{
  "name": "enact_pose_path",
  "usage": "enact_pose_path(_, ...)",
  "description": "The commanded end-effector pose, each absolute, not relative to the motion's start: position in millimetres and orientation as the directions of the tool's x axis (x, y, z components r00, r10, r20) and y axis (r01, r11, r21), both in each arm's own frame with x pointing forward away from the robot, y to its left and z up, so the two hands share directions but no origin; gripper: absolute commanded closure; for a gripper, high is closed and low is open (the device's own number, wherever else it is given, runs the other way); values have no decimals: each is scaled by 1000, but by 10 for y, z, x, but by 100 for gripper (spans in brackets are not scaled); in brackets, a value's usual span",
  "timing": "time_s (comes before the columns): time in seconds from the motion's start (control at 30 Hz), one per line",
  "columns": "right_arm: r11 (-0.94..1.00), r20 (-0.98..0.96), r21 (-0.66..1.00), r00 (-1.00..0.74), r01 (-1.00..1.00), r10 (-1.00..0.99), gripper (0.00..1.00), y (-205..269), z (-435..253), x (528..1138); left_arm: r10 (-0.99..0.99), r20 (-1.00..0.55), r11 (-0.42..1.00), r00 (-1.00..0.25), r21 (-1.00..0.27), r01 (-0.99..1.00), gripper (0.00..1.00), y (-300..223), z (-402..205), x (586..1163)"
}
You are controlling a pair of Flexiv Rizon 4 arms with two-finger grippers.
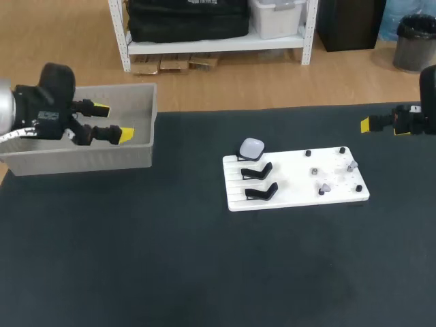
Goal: Pick up each earbud case from the left stands, insert the matching earbuds, close the lid, and place the case in the box.
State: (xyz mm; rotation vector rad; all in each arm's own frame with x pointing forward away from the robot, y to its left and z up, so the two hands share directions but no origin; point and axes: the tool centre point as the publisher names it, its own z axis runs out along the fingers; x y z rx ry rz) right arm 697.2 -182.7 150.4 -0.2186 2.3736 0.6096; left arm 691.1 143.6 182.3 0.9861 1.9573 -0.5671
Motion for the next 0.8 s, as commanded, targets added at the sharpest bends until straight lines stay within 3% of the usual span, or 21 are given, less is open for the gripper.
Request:
enact_pose_path(0.03, 876, -646, 369, -763, -310, 3, 0, -1831, 1502, 6976, 344, -928, 111, 145, 193, 975, 0, 1506, 1811, 6913)
enact_pose_path(0.3, 876, -646, 369, -763, -310, 3, 0, -1831, 1502, 6976, 344, -928, 111, 145, 193, 975, 0, 1506, 1811, 6913)
enact_pose_path(0.57, 876, -646, 369, -763, -310, 3, 0, -1831, 1502, 6976, 395, -918, 255, 31, 142, 956, 0, 1089, 1614, 6856)
enact_pose_path(0.8, 876, -646, 369, -763, -310, 3, 0, -1831, 1502, 6976, 439, -898, 257, -18, 106, 960, 0, 611, 1422, 6926)
